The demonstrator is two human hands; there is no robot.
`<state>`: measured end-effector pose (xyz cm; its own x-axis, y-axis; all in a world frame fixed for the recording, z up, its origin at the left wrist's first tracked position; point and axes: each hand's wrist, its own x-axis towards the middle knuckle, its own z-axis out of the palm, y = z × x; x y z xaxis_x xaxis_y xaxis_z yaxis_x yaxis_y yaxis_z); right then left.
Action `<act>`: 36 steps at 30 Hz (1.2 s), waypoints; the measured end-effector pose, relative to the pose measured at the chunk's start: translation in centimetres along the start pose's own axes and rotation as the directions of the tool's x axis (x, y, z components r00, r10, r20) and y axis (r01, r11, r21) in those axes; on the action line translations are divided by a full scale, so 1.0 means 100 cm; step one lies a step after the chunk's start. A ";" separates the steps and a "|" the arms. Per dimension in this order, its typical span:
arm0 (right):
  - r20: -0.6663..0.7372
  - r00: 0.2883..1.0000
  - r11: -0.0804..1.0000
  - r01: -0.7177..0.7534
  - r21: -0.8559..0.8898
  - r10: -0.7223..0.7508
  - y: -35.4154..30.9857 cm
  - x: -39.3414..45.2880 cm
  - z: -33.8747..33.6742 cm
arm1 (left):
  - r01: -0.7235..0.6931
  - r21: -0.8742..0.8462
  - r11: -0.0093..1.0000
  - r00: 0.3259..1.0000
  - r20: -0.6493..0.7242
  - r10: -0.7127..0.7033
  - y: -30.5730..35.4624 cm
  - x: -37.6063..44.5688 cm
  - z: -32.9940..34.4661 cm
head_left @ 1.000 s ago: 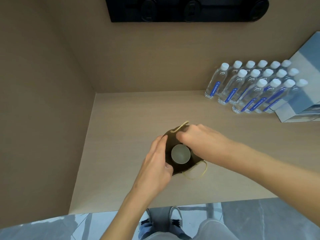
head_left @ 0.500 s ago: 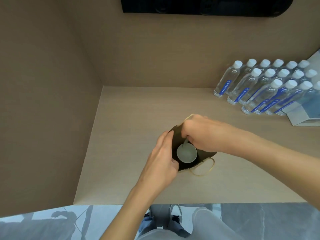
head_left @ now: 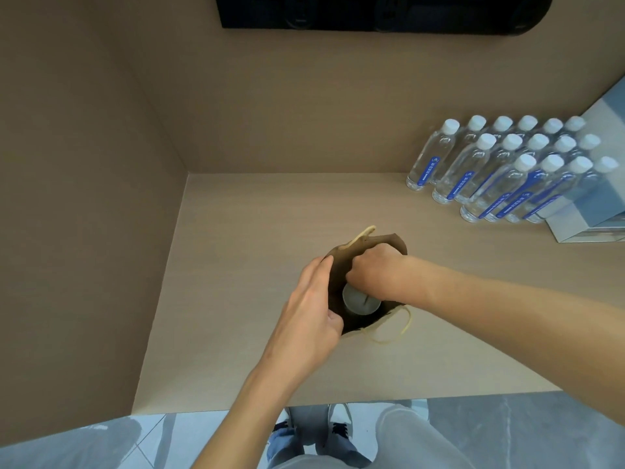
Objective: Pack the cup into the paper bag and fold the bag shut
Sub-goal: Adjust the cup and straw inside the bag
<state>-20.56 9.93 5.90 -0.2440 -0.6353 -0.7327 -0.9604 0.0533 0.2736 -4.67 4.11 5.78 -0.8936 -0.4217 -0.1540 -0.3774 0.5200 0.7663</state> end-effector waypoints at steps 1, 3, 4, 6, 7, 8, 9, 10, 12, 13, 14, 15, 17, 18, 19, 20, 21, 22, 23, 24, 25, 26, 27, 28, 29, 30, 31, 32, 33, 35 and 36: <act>0.003 1.000 0.999 0.017 -0.030 -0.017 0.002 0.001 0.004 | -0.003 -0.001 1.000 1.000 -0.002 0.003 0.000 0.000 0.000; -0.007 0.999 0.997 0.046 -0.060 -0.046 0.006 0.002 0.011 | -0.013 -0.003 1.000 1.000 0.001 0.013 0.001 0.002 0.001; -0.012 0.999 0.997 0.052 -0.056 -0.053 0.009 0.003 0.012 | -0.018 -0.002 1.000 1.000 0.006 0.018 0.002 0.003 0.001; -0.031 0.998 0.999 0.052 -0.014 -0.052 0.012 0.005 0.014 | -0.022 0.002 1.000 1.000 0.014 0.022 0.003 0.005 0.002; -0.045 0.998 0.999 0.051 0.014 -0.051 0.012 0.007 0.015 | -0.021 0.003 1.000 1.000 0.011 0.021 0.004 0.006 0.002; -0.055 0.997 0.998 0.051 0.043 -0.049 0.012 0.008 0.015 | -0.021 0.003 1.000 1.000 0.006 0.021 0.004 0.008 0.002; -0.057 0.997 0.996 0.051 0.074 -0.047 0.011 0.009 0.016 | -0.024 0.002 1.000 1.000 -0.001 0.024 0.003 0.011 0.002; -0.053 0.998 0.993 0.052 0.108 -0.046 0.010 0.010 0.018 | -0.027 -0.002 1.000 1.000 -0.005 0.027 0.003 0.013 0.002; -0.039 0.998 0.984 0.047 0.171 -0.040 0.007 0.012 0.022 | -0.033 0.001 0.999 0.999 -0.010 0.033 0.002 0.017 0.002; -0.033 0.999 0.979 0.039 0.199 -0.033 0.007 0.014 0.023 | -0.035 0.007 0.999 0.999 -0.012 0.035 0.002 0.018 0.001; -0.025 0.999 0.973 0.026 0.227 -0.021 0.008 0.015 0.024 | -0.039 0.010 0.999 0.999 -0.013 0.039 0.001 0.020 0.001; -0.016 1.000 0.967 0.013 0.255 -0.009 0.009 0.016 0.025 | -0.041 0.007 0.999 0.999 -0.015 0.042 0.000 0.021 0.001; -0.002 1.000 0.956 -0.009 0.292 0.010 0.011 0.016 0.025 | -0.041 -0.004 0.999 0.999 -0.010 0.041 0.000 0.024 0.000; 0.001 1.000 0.956 -0.010 0.293 0.010 0.012 0.014 0.025 | -0.042 -0.010 0.999 0.999 -0.008 0.042 0.001 0.025 0.000; -0.003 1.000 0.960 -0.002 0.278 0.003 0.013 0.012 0.024 | -0.042 -0.016 0.999 0.999 -0.008 0.042 0.001 0.026 0.000; -0.017 1.000 0.969 0.012 0.247 -0.008 0.014 0.010 0.023 | -0.044 -0.021 0.999 0.999 -0.006 0.044 0.002 0.027 0.001; -0.044 0.999 0.980 0.026 0.197 -0.017 0.014 0.007 0.023 | -0.047 -0.028 0.998 0.999 -0.002 0.047 0.002 0.027 0.001; -0.084 0.996 0.990 0.036 0.136 -0.024 0.015 0.005 0.022 | -0.051 -0.037 0.998 0.999 0.001 0.051 0.003 0.028 0.002; -0.130 0.991 0.996 0.039 0.077 -0.029 0.015 0.003 0.022 | -0.052 -0.045 0.998 0.999 0.004 0.052 0.003 0.028 0.003; -0.173 0.984 0.999 0.038 0.029 -0.032 0.015 0.000 0.021 | -0.047 -0.048 0.998 0.999 0.003 0.048 0.004 0.029 0.003; -0.209 0.977 0.999 0.036 -0.011 -0.038 0.016 -0.003 0.020 | -0.041 -0.049 0.998 0.999 0.000 0.041 0.005 0.029 0.004; -0.232 0.972 0.998 0.033 -0.045 -0.043 0.016 -0.005 0.019 | -0.036 -0.050 0.998 0.999 -0.003 0.035 0.006 0.030 0.004; -0.246 0.968 0.997 0.032 -0.074 -0.049 0.017 -0.007 0.017 | -0.036 -0.051 0.998 0.999 -0.007 0.036 0.007 0.030 0.005; -0.256 0.965 0.995 0.033 -0.090 -0.055 0.017 -0.010 0.017 | -0.038 -0.050 0.998 0.999 -0.011 0.037 0.008 0.031 0.005; -0.266 0.962 0.995 0.033 -0.095 -0.058 0.018 -0.011 0.017 | -0.038 -0.047 0.998 0.999 -0.013 0.037 0.009 0.031 0.005; -0.274 0.960 0.996 0.036 -0.086 -0.059 0.018 -0.013 0.018 | -0.036 -0.043 0.998 0.999 -0.013 0.035 0.010 0.032 0.005; -0.284 0.957 0.996 0.043 -0.073 -0.062 0.018 -0.014 0.019 | -0.034 -0.039 0.999 0.999 -0.011 0.034 0.010 0.032 0.005; -0.297 0.952 0.996 0.055 -0.071 -0.074 0.018 -0.014 0.020 | -0.033 -0.038 0.999 0.999 -0.009 0.032 0.011 0.032 0.004; -0.309 0.946 0.994 0.071 -0.083 -0.093 0.018 -0.014 0.022 | -0.030 -0.035 0.999 1.000 -0.006 0.030 0.011 0.032 0.004; -0.302 0.944 0.988 0.095 -0.124 -0.129 0.018 -0.012 0.024 | -0.025 -0.028 0.999 1.000 -0.004 0.025 0.013 0.032 0.004; -0.280 0.951 0.986 0.098 -0.134 -0.133 0.019 -0.011 0.024 | -0.021 -0.027 0.999 1.000 -0.001 0.021 0.013 0.032 0.005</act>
<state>-22.39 12.61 5.74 -0.0667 -0.8267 -0.5586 -0.9528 -0.1133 0.2816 -8.16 3.81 6.03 -0.9011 -0.4115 -0.1367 -0.3514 0.5083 0.7862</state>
